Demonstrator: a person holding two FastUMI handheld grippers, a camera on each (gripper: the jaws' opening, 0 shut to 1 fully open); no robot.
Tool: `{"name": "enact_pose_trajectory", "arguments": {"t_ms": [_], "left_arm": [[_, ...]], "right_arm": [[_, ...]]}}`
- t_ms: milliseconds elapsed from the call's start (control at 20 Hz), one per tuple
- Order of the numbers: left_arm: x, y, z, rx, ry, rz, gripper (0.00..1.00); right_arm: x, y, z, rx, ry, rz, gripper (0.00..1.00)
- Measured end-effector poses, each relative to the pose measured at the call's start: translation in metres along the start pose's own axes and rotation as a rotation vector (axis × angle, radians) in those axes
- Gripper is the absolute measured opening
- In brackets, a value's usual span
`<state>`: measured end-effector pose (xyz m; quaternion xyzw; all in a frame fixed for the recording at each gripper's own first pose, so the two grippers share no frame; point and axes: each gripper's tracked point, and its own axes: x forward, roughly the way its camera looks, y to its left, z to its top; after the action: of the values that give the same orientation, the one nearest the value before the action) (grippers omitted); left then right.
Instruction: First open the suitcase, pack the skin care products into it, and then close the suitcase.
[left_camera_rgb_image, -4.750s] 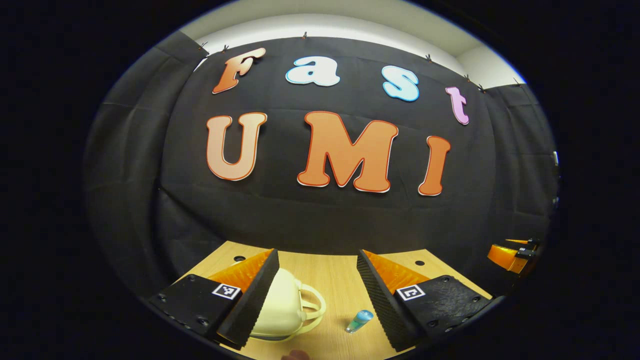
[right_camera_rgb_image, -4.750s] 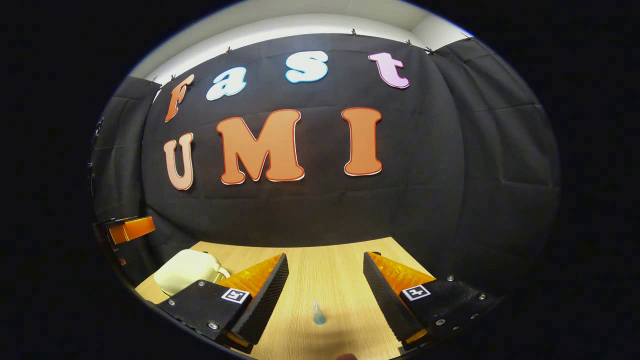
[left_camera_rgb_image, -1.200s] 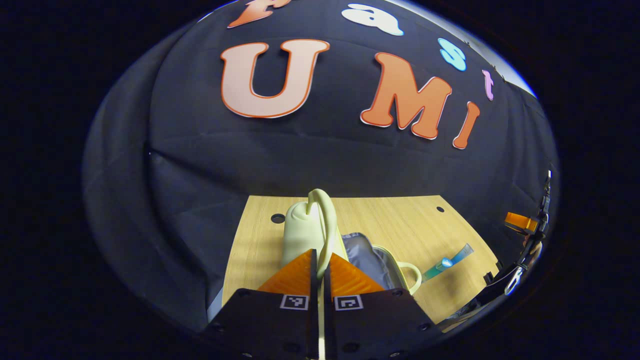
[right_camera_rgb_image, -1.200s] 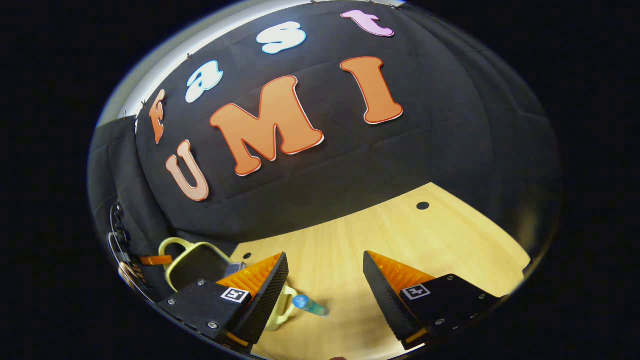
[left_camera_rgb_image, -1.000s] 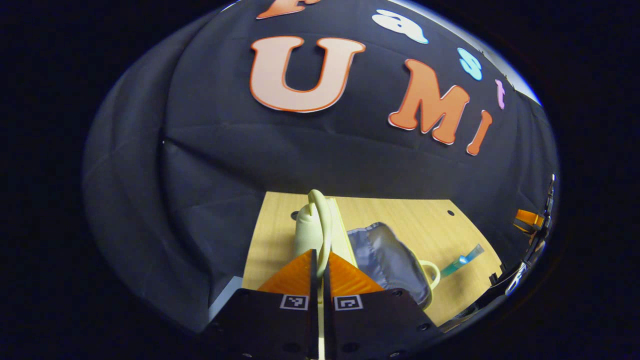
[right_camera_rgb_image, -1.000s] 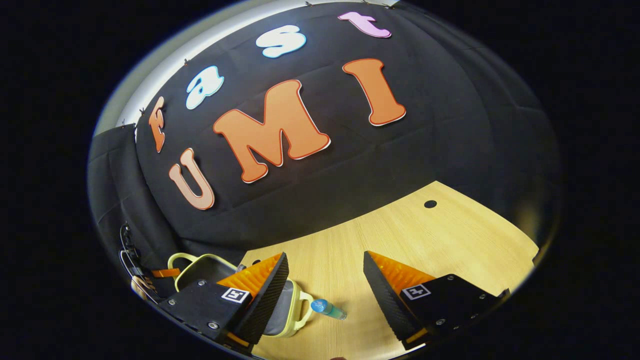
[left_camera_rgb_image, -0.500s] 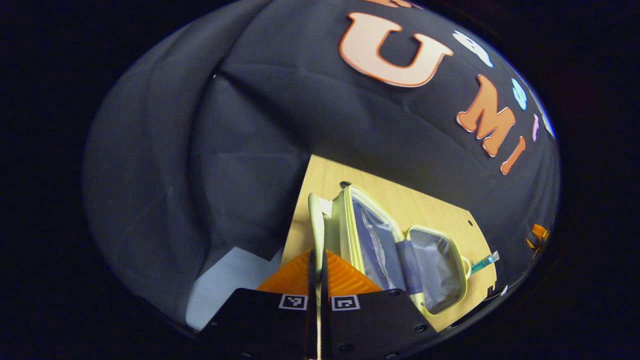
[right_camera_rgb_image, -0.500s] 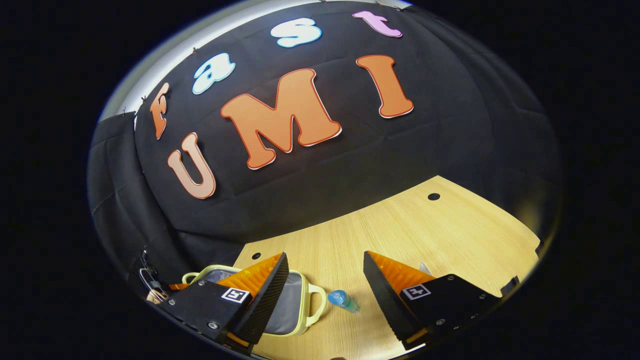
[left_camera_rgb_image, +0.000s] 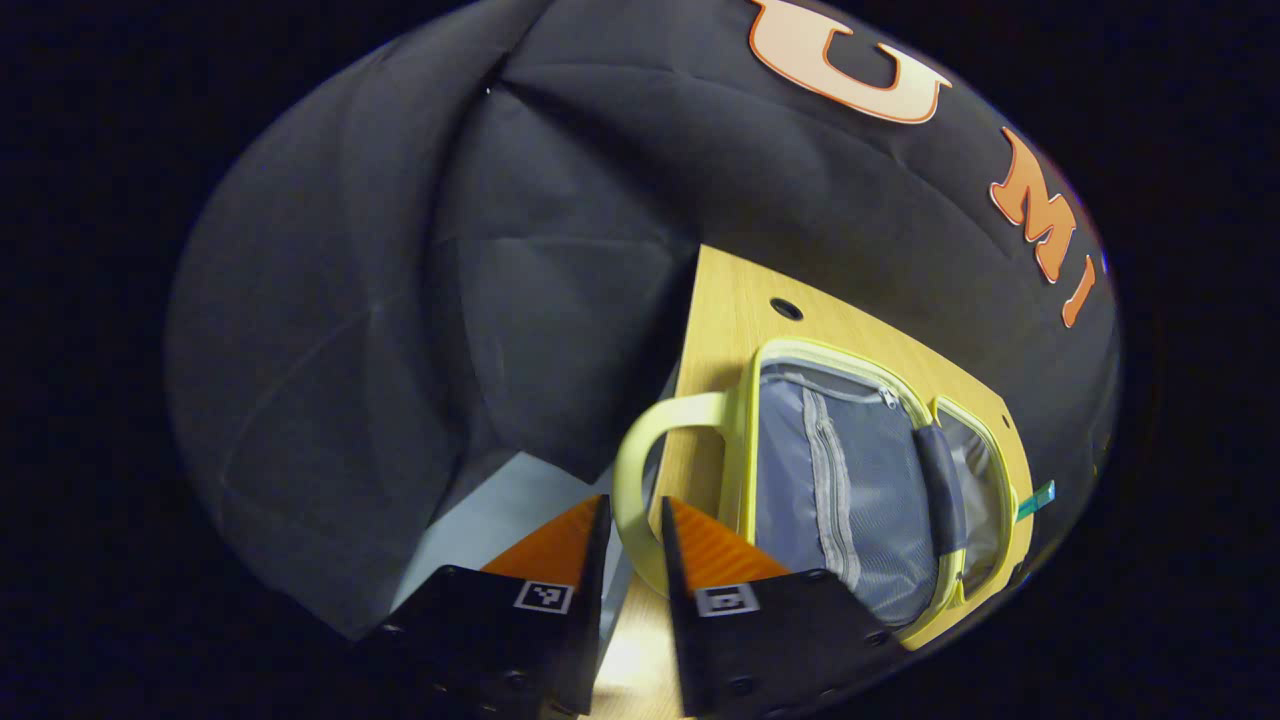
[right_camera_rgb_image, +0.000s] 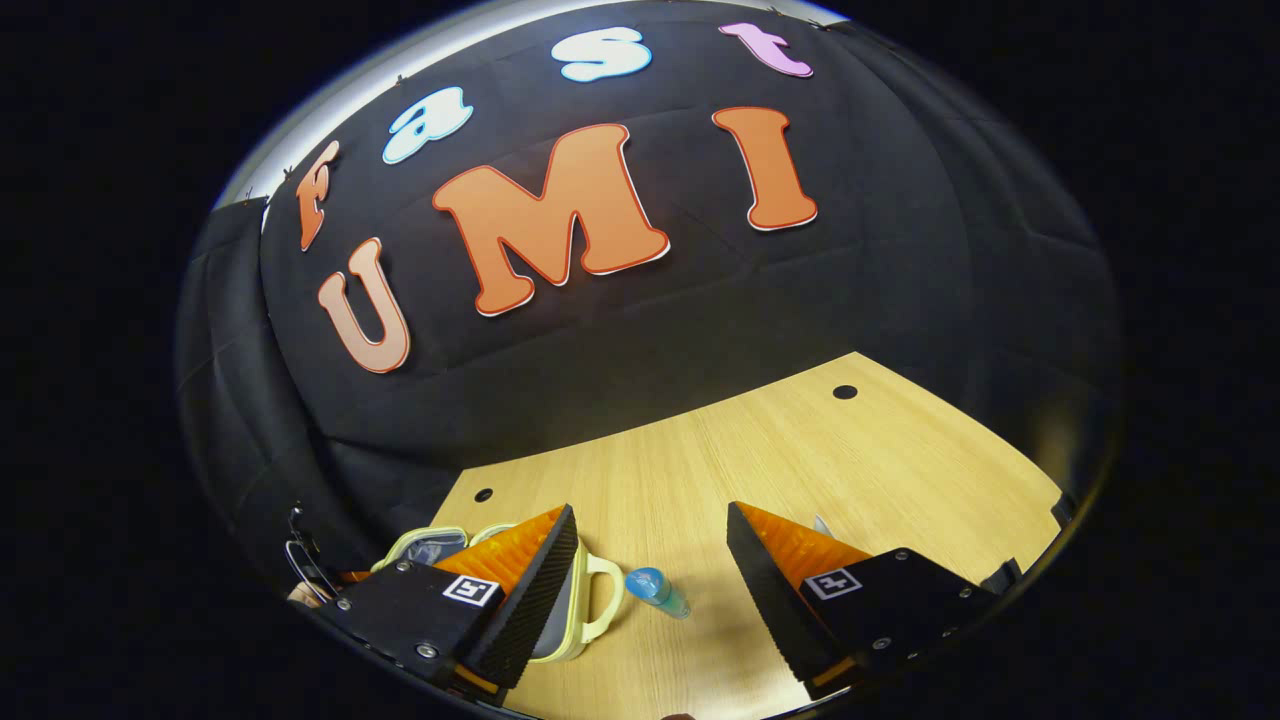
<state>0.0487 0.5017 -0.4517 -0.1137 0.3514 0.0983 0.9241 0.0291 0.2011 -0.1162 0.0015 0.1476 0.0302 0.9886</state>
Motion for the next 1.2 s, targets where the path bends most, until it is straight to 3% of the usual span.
{"name": "enact_pose_trajectory", "arguments": {"t_ms": [50, 100, 150, 250, 400, 500, 550, 600, 750, 850, 900, 950, 1050, 1100, 1200], "left_arm": [[-0.005, 0.003, 0.013, 0.011, -0.044, 0.035, 0.56], [-0.009, 0.007, 0.026, 0.025, -0.089, 0.087, 0.78], [-0.027, 0.005, 0.05, 0.058, -0.157, 0.143, 1.0], [-0.066, -0.016, 0.094, 0.114, -0.286, 0.217, 0.96], [-0.129, -0.075, 0.149, 0.151, -0.462, 0.242, 0.96], [-0.169, -0.138, 0.175, 0.147, -0.565, 0.209, 0.96], [-0.184, -0.165, 0.182, 0.138, -0.6, 0.178, 0.98], [-0.199, -0.201, 0.19, 0.126, -0.639, 0.147, 0.98], [-0.243, -0.275, 0.205, 0.136, -0.72, 0.114, 0.98], [-0.263, -0.321, 0.21, 0.145, -0.755, 0.093, 0.98], [-0.264, -0.344, 0.206, 0.144, -0.765, 0.067, 0.98], [-0.266, -0.367, 0.2, 0.142, -0.769, 0.039, 0.97], [-0.258, -0.406, 0.181, 0.136, -0.76, 0.002, 0.98], [-0.253, -0.425, 0.17, 0.127, -0.754, -0.015, 0.97], [-0.242, -0.459, 0.152, 0.133, -0.741, -0.046, 0.96]], "right_arm": [[0.0, -0.004, 0.0, -0.009, -0.001, -0.009, 0.95], [0.0, -0.009, -0.001, -0.017, -0.001, -0.018, 1.0], [0.0, -0.015, 0.0, -0.024, -0.004, -0.028, 0.95], [0.001, -0.026, 0.007, -0.047, -0.016, -0.039, 0.95], [0.004, -0.043, 0.019, -0.114, -0.047, -0.058, 0.95], [0.009, -0.056, 0.026, -0.155, -0.062, -0.061, 0.95], [0.012, -0.06, 0.028, -0.163, -0.063, -0.059, 1.0], [0.015, -0.065, 0.031, -0.163, -0.064, -0.051, 0.95], [0.022, -0.079, 0.044, -0.167, -0.085, -0.045, 0.95], [0.026, -0.09, 0.05, -0.188, -0.098, -0.047, 0.95], [0.028, -0.095, 0.051, -0.202, -0.099, -0.051, 1.0], [0.03, -0.1, 0.052, -0.217, -0.099, -0.052, 0.95], [0.034, -0.109, 0.051, -0.256, -0.104, -0.05, 0.95], [0.036, -0.112, 0.048, -0.272, -0.102, -0.05, 1.0], [0.04, -0.113, 0.041, -0.291, -0.094, -0.038, 0.95]]}}
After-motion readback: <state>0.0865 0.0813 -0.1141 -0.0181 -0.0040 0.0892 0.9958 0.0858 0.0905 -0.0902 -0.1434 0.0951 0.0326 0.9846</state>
